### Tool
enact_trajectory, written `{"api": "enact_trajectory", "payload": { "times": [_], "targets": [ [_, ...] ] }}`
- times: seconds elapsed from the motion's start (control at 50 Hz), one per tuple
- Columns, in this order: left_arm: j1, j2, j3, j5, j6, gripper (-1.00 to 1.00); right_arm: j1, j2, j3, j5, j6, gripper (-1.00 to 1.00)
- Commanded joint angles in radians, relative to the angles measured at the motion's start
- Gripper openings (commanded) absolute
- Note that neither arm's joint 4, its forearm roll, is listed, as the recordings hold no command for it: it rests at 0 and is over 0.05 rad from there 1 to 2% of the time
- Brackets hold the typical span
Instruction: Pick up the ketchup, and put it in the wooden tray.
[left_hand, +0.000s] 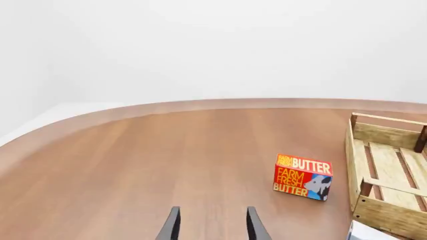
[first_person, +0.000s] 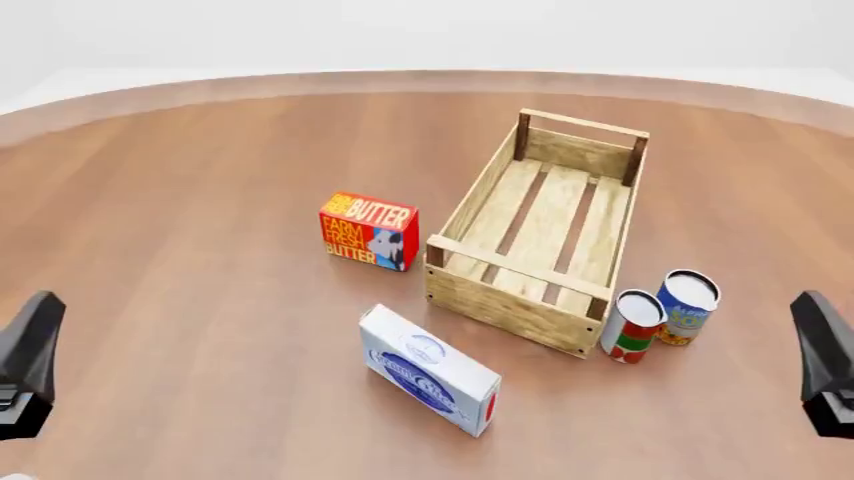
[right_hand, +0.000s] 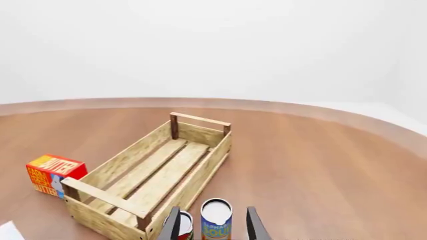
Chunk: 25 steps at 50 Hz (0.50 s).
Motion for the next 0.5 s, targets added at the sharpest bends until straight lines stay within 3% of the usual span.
{"api": "enact_trajectory", "payload": {
  "times": [0.02,0.1,0.16,0.26,0.32,0.5],
  "targets": [
    [0.000,0.000,0.000,0.000,0.000,1.00,-0.013,0.005,-0.027,0.036,-0.025,1.00],
    [0.000,0.000,0.000,0.000,0.000,1.00,0.008,0.000,-0.073,0.079,-0.036,1.00],
    [0.000,0.000,0.000,0.000,0.000,1.00,0.005,0.003,-0.109,0.139,-0.111,1.00],
    [0.000,0.000,0.000,0.000,0.000,1.00,0.079,0.037,-0.167,0.195,-0.076,1.00],
    [0.000,0.000,0.000,0.000,0.000,1.00,0.144,0.164,-0.177,0.137,-0.122,1.00],
    [0.000,0.000,0.000,0.000,0.000,1.00,0.305,0.513,-0.197,-0.111,-0.101,1.00]
  ]
}}
